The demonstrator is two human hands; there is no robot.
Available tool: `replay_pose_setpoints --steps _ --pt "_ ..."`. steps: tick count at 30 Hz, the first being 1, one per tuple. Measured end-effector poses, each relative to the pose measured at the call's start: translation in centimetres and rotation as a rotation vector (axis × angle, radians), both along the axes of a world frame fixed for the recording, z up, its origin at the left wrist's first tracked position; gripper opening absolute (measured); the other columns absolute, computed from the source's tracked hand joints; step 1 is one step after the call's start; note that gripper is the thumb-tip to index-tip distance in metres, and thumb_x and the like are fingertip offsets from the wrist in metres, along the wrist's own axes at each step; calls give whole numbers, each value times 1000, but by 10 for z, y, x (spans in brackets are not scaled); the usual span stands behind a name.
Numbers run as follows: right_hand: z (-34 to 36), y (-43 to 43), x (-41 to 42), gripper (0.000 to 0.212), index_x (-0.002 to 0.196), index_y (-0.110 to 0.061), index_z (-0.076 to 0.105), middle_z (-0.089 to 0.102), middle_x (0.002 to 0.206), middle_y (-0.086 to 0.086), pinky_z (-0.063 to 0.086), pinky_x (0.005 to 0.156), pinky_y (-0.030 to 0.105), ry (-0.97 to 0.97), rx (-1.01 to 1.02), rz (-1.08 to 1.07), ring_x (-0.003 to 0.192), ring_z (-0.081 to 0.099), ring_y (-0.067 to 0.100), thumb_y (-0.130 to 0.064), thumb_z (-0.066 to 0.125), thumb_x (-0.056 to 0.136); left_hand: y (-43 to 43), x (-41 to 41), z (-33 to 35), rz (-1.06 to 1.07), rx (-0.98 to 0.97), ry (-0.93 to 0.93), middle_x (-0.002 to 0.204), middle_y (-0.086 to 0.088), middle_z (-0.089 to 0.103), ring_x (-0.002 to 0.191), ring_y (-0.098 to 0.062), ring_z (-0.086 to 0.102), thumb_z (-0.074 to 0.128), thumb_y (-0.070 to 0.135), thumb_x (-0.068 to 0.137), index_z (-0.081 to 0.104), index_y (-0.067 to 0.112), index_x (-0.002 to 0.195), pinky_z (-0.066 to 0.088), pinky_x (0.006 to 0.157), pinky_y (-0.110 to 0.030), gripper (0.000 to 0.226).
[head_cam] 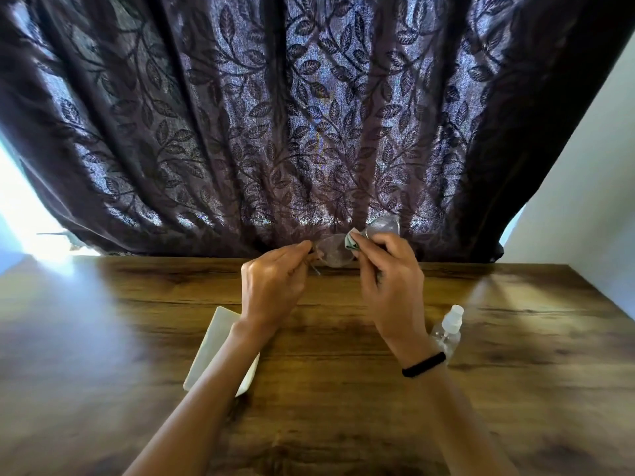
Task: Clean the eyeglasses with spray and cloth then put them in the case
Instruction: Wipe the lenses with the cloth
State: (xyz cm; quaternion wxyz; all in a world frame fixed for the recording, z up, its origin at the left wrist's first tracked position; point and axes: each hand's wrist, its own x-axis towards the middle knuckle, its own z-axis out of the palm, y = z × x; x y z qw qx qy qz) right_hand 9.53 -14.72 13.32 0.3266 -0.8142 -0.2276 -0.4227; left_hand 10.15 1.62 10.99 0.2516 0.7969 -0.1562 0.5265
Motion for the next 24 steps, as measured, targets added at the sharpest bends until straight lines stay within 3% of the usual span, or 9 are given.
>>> replay_pose_setpoints --steps 4,10,17,22,24 --pt "-3 2 -5 27 111 1 64 60 87 11 51 68 28 -13 12 14 78 57 23 -1 61 84 -2 2 -1 -12 -13 -6 83 -11 74 71 -19 71 73 0 69 73 0 88 54 62 -24 19" --pt "4 23 -16 27 114 -2 63 62 94 7 46 77 22 45 -69 89 88 58 21 -8 57 89 -6 -1 2 3 42 3 82 -7 74 68 -17 70 64 7 77 74 4 89 50 56 -21 15" --pt "1 27 -23 27 114 -3 64 61 91 8 54 64 31 37 -181 132 85 55 21 -5 59 87 0 -3 0 2 -15 27 81 -6 74 68 -18 70 69 -1 71 73 5 90 53 50 -24 21" --pt "-4 18 -22 29 114 -4 64 61 90 8 53 61 33 21 -165 115 80 56 22 -1 60 86 2 -2 -3 5 -11 8 82 -10 74 69 -20 71 64 9 77 73 1 88 55 54 -26 16" --pt "-3 13 -17 28 113 -3 65 60 89 8 51 66 27 12 -123 83 80 56 22 -1 60 85 3 -2 -4 -2 -21 7 83 -10 74 70 -19 71 60 13 80 73 1 89 54 58 -24 20"
